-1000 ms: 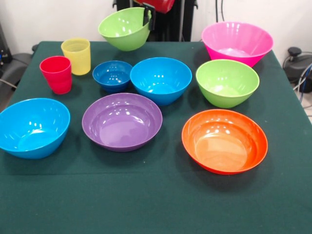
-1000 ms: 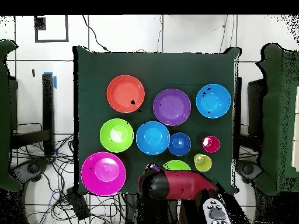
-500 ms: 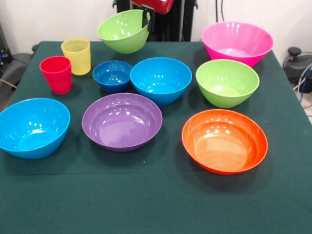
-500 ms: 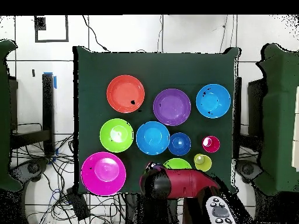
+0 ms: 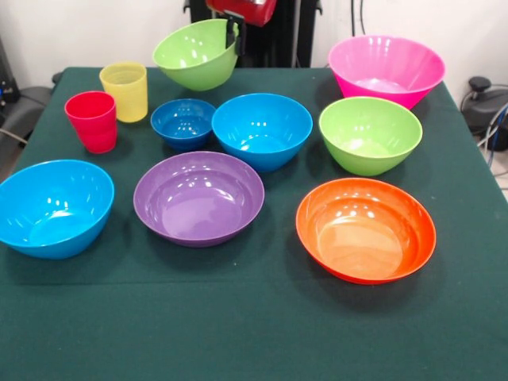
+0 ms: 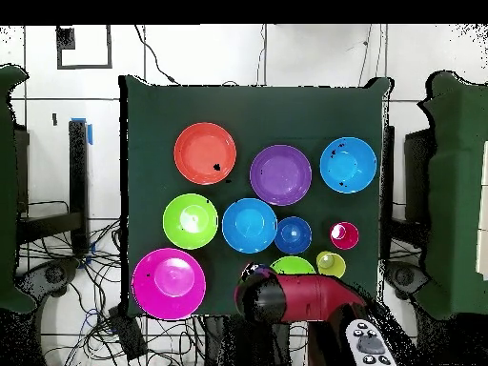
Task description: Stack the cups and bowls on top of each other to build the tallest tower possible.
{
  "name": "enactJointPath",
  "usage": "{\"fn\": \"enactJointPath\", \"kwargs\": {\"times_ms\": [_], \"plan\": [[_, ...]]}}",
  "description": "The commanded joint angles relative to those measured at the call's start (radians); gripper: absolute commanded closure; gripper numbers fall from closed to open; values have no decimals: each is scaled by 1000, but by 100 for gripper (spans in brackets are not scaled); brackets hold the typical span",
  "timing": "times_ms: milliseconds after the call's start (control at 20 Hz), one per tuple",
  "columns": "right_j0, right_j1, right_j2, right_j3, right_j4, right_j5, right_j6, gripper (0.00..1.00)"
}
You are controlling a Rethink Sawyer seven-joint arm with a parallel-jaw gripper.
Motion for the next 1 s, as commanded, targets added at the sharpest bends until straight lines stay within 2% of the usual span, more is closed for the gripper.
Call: {"fn": "enactJointPath", "kwargs": {"times_ms": [50,1000], "plan": [[-26,21,119,-86,-53,100,-128,100],[-37,-10,132,-86,-38,114,-100,100]]}}
